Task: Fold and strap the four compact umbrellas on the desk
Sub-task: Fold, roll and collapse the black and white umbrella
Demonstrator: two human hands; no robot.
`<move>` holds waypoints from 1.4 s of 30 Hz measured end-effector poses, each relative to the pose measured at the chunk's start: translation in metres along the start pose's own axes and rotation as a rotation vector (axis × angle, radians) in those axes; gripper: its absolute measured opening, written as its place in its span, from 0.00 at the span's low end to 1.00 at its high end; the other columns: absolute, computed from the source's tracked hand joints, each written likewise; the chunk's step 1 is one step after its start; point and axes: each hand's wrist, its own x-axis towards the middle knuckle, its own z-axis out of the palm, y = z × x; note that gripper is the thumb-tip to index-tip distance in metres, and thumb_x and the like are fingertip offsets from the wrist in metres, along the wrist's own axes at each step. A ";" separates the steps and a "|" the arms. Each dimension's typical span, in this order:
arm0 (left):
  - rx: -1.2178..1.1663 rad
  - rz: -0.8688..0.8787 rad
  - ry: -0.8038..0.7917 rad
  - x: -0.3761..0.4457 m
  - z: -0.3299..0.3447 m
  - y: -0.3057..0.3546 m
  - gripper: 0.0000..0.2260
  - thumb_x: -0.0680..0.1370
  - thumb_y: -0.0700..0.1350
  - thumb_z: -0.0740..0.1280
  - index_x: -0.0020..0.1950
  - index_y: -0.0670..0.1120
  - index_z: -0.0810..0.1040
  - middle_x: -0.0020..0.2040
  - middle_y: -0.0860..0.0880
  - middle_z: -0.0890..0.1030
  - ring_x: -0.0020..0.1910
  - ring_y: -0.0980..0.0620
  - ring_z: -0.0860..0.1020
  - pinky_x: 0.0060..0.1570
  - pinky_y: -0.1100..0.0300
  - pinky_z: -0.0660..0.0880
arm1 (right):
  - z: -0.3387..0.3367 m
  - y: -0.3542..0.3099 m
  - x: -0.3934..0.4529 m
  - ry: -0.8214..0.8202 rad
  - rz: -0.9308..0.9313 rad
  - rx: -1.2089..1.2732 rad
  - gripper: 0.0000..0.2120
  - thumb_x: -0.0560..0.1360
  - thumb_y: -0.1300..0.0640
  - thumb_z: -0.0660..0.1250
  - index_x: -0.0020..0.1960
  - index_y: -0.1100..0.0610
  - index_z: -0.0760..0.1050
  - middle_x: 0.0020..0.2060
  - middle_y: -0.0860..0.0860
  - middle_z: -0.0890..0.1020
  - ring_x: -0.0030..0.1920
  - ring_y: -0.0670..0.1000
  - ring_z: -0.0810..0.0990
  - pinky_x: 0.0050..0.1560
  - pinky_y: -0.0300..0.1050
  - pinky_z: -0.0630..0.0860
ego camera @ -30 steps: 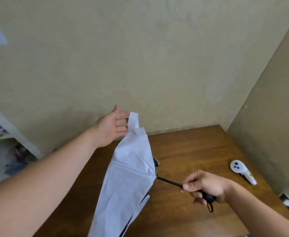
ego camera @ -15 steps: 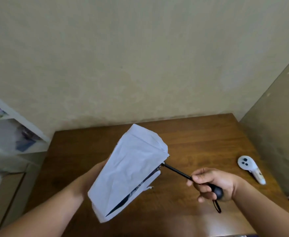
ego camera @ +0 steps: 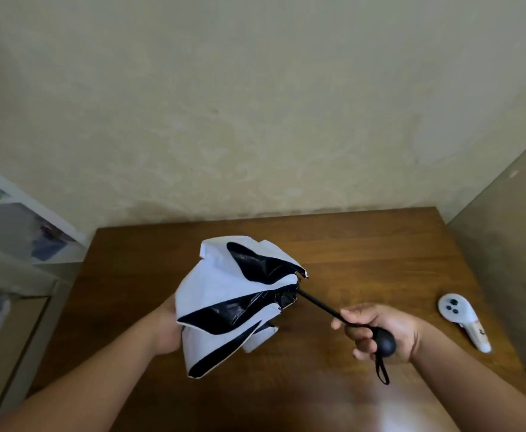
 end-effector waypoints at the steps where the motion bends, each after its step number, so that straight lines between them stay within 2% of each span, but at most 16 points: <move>1: -0.116 -0.019 -0.007 -0.012 0.015 0.017 0.09 0.75 0.50 0.78 0.53 0.50 0.87 0.53 0.38 0.85 0.47 0.42 0.83 0.51 0.47 0.80 | 0.000 -0.002 -0.001 0.024 -0.006 0.000 0.12 0.78 0.56 0.70 0.53 0.65 0.82 0.25 0.53 0.67 0.21 0.51 0.72 0.35 0.49 0.83; 3: -0.195 -0.011 -0.069 -0.027 0.039 0.047 0.15 0.77 0.54 0.72 0.59 0.47 0.86 0.59 0.38 0.84 0.54 0.39 0.83 0.56 0.43 0.78 | -0.001 -0.006 -0.002 0.056 -0.039 -0.028 0.12 0.78 0.56 0.69 0.52 0.65 0.82 0.26 0.53 0.66 0.21 0.51 0.71 0.35 0.48 0.82; 6: -0.332 -0.111 -0.158 -0.014 0.037 0.051 0.29 0.81 0.72 0.54 0.70 0.55 0.80 0.68 0.42 0.81 0.69 0.36 0.77 0.67 0.34 0.71 | -0.005 -0.014 -0.001 0.078 -0.114 -0.146 0.15 0.74 0.53 0.79 0.52 0.63 0.83 0.27 0.54 0.66 0.23 0.52 0.72 0.37 0.48 0.80; 8: -0.341 -0.228 -0.087 -0.006 0.036 0.047 0.35 0.79 0.76 0.48 0.73 0.57 0.76 0.69 0.43 0.80 0.71 0.37 0.76 0.74 0.34 0.64 | -0.006 -0.021 -0.002 0.083 -0.172 -0.227 0.21 0.68 0.51 0.81 0.53 0.64 0.84 0.28 0.55 0.67 0.24 0.54 0.72 0.36 0.47 0.77; 10: -0.347 -0.213 -0.134 -0.002 0.037 0.052 0.35 0.79 0.75 0.46 0.73 0.58 0.76 0.69 0.43 0.80 0.70 0.38 0.78 0.74 0.36 0.65 | -0.005 -0.029 -0.004 0.106 -0.243 -0.320 0.23 0.69 0.50 0.82 0.54 0.67 0.83 0.28 0.57 0.69 0.25 0.55 0.73 0.35 0.47 0.74; 13: -0.337 -0.129 -0.041 0.004 0.036 0.065 0.32 0.81 0.72 0.50 0.69 0.54 0.79 0.65 0.43 0.83 0.65 0.40 0.81 0.69 0.37 0.73 | 0.003 -0.042 -0.011 0.218 -0.389 -0.552 0.16 0.75 0.54 0.77 0.53 0.67 0.84 0.27 0.58 0.71 0.26 0.55 0.75 0.34 0.45 0.75; 16: -0.290 0.059 0.101 0.002 0.031 0.095 0.26 0.81 0.69 0.55 0.66 0.55 0.79 0.61 0.49 0.85 0.62 0.47 0.82 0.61 0.45 0.77 | 0.010 -0.048 -0.017 0.253 -0.489 -0.715 0.08 0.79 0.59 0.72 0.51 0.64 0.85 0.27 0.59 0.74 0.25 0.52 0.74 0.29 0.42 0.72; 19: -0.151 0.300 0.010 0.000 0.017 0.120 0.39 0.71 0.73 0.71 0.78 0.62 0.67 0.71 0.55 0.79 0.72 0.51 0.75 0.72 0.44 0.70 | 0.013 -0.047 -0.016 0.232 -0.507 -0.742 0.06 0.78 0.58 0.73 0.50 0.61 0.86 0.26 0.60 0.74 0.25 0.53 0.72 0.29 0.43 0.69; 21: 0.095 0.396 -0.012 -0.002 0.013 0.133 0.46 0.65 0.65 0.81 0.79 0.62 0.66 0.71 0.57 0.78 0.71 0.56 0.76 0.70 0.47 0.73 | 0.015 -0.046 -0.015 0.191 -0.482 -0.741 0.06 0.78 0.56 0.74 0.49 0.58 0.86 0.26 0.59 0.75 0.25 0.53 0.73 0.32 0.47 0.71; 22: 0.209 0.419 0.008 -0.002 0.017 0.139 0.42 0.67 0.58 0.83 0.78 0.60 0.69 0.69 0.58 0.80 0.68 0.57 0.78 0.68 0.47 0.75 | 0.015 -0.046 -0.015 0.160 -0.462 -0.739 0.04 0.78 0.57 0.74 0.48 0.56 0.87 0.26 0.59 0.74 0.25 0.54 0.74 0.34 0.50 0.72; 26: 0.240 0.420 0.051 -0.004 0.033 0.139 0.22 0.76 0.50 0.78 0.68 0.56 0.79 0.61 0.57 0.85 0.62 0.56 0.82 0.66 0.45 0.78 | 0.012 -0.050 -0.016 0.073 -0.363 -0.746 0.06 0.78 0.53 0.76 0.47 0.56 0.86 0.28 0.58 0.73 0.27 0.54 0.75 0.39 0.55 0.71; 29: 0.166 0.383 0.066 0.000 0.041 0.121 0.21 0.75 0.52 0.77 0.67 0.55 0.79 0.61 0.55 0.85 0.60 0.54 0.84 0.63 0.45 0.80 | 0.009 -0.054 -0.016 0.113 -0.312 -0.757 0.15 0.73 0.50 0.77 0.51 0.61 0.86 0.28 0.58 0.74 0.28 0.54 0.75 0.38 0.49 0.73; 33: 0.018 0.333 0.035 0.006 0.057 0.099 0.21 0.77 0.52 0.75 0.69 0.57 0.76 0.62 0.56 0.84 0.62 0.52 0.83 0.61 0.48 0.80 | 0.006 -0.062 -0.019 0.104 -0.240 -0.748 0.12 0.73 0.52 0.78 0.50 0.60 0.87 0.28 0.57 0.79 0.31 0.54 0.78 0.41 0.45 0.75; 36: -0.043 0.234 0.005 0.020 0.059 0.085 0.28 0.77 0.49 0.77 0.74 0.61 0.71 0.66 0.57 0.82 0.63 0.53 0.82 0.63 0.46 0.79 | 0.003 -0.072 -0.012 0.354 -0.198 -1.087 0.06 0.79 0.49 0.74 0.47 0.49 0.87 0.35 0.48 0.83 0.33 0.45 0.79 0.37 0.40 0.74; 39: 0.016 0.133 0.051 0.037 0.069 0.073 0.25 0.78 0.51 0.76 0.72 0.62 0.72 0.64 0.57 0.83 0.60 0.52 0.84 0.57 0.40 0.82 | -0.002 -0.077 0.012 0.803 -0.244 -1.636 0.08 0.82 0.40 0.65 0.54 0.36 0.83 0.47 0.44 0.84 0.53 0.50 0.81 0.51 0.48 0.79; 42: -0.027 0.091 0.217 0.057 0.086 0.065 0.21 0.80 0.52 0.74 0.71 0.58 0.74 0.64 0.52 0.82 0.56 0.49 0.84 0.53 0.42 0.84 | -0.009 -0.077 0.043 0.943 -0.286 -1.635 0.13 0.84 0.41 0.61 0.63 0.39 0.82 0.58 0.47 0.80 0.64 0.58 0.71 0.61 0.56 0.73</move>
